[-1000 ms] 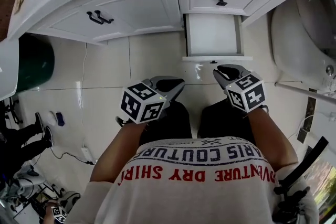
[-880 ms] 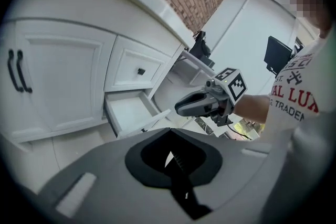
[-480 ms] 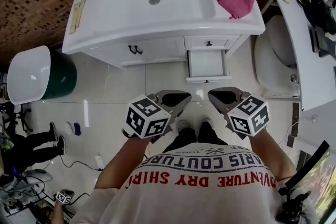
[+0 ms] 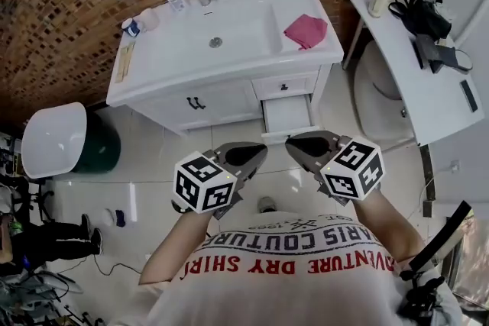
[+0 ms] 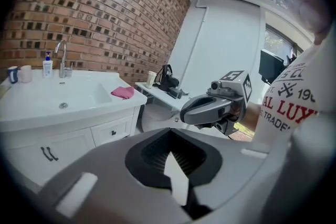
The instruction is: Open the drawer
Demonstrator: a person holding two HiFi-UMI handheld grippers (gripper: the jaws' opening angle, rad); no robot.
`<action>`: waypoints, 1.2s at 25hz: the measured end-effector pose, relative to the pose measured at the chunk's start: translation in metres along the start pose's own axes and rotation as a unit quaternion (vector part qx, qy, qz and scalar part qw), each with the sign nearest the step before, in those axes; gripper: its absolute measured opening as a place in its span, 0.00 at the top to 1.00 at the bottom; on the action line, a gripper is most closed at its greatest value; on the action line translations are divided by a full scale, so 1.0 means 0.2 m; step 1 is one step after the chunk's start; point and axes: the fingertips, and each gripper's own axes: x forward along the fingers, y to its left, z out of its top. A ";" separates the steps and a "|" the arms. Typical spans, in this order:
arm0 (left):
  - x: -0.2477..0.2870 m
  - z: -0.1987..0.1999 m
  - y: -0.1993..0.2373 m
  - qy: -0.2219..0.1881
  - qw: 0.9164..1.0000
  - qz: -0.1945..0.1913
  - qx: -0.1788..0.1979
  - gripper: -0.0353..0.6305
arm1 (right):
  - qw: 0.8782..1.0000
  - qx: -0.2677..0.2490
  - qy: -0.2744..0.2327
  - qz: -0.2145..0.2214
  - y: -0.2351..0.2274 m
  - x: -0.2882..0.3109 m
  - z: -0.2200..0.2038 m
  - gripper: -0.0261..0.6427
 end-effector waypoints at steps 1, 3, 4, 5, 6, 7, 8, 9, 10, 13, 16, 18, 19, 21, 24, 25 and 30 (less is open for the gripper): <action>0.01 -0.01 -0.07 -0.003 1.000 0.003 0.000 0.97 | 1.000 -0.002 0.001 0.005 0.03 -0.05 -0.03 0.95; 0.03 -0.05 -0.22 -0.006 1.000 0.008 0.002 0.97 | 1.000 -0.001 0.000 0.012 0.09 -0.15 -0.09 0.95; 0.04 -0.07 -0.29 -0.008 1.000 0.010 0.001 0.97 | 1.000 0.001 -0.001 0.016 0.12 -0.20 -0.13 0.95; 0.06 -0.10 -0.35 -0.010 1.000 0.012 -0.001 0.97 | 1.000 0.005 -0.001 0.018 0.13 -0.24 -0.18 0.95; 0.07 -0.13 -0.40 -0.010 1.000 0.014 -0.002 0.97 | 1.000 0.009 -0.001 0.019 0.14 -0.28 -0.22 0.95; 0.09 -0.16 -0.45 -0.008 1.000 0.015 -0.003 0.97 | 1.000 0.015 -0.001 0.020 0.15 -0.32 -0.26 0.95; 0.10 -0.19 -0.50 -0.003 1.000 0.017 -0.004 0.97 | 1.000 0.022 0.000 0.020 0.16 -0.35 -0.30 0.95; 0.10 -0.22 -0.55 0.000 1.000 0.018 -0.004 0.97 | 0.999 0.027 0.001 0.021 0.17 -0.38 -0.33 0.95; 0.10 -0.23 -0.59 0.002 1.000 0.019 -0.002 0.97 | 0.999 0.029 0.001 0.022 0.19 -0.40 -0.35 0.95; 0.08 -0.25 -0.65 0.001 1.000 0.022 0.002 0.97 | 0.999 0.024 -0.003 0.022 0.23 -0.44 -0.35 0.95; 0.05 -0.26 -0.68 -0.004 1.000 0.023 -0.003 0.97 | 1.000 0.023 0.000 0.019 0.28 -0.45 -0.36 0.95; 0.02 -0.24 -0.68 -0.013 1.000 0.023 0.001 0.97 | 1.000 0.015 0.000 0.015 0.31 -0.45 -0.34 0.95; 0.01 -0.23 -0.68 -0.015 1.000 0.023 0.004 0.97 | 1.000 0.011 0.000 0.013 0.32 -0.44 -0.32 0.95; 0.00 -0.22 -0.68 -0.013 1.000 0.021 0.006 0.97 | 1.000 0.008 0.003 0.011 0.34 -0.43 -0.32 0.95; -0.02 -0.23 -0.68 -0.005 1.000 0.012 0.013 0.97 | 1.000 0.011 0.008 0.008 0.36 -0.41 -0.33 0.95; -0.02 -0.23 -0.68 -0.004 1.000 0.009 0.015 0.97 | 1.000 0.010 0.008 0.008 0.37 -0.41 -0.32 0.95; -0.08 -0.24 -0.67 -0.005 1.000 0.000 0.021 0.97 | 1.000 0.008 0.011 -0.001 0.40 -0.37 -0.30 0.95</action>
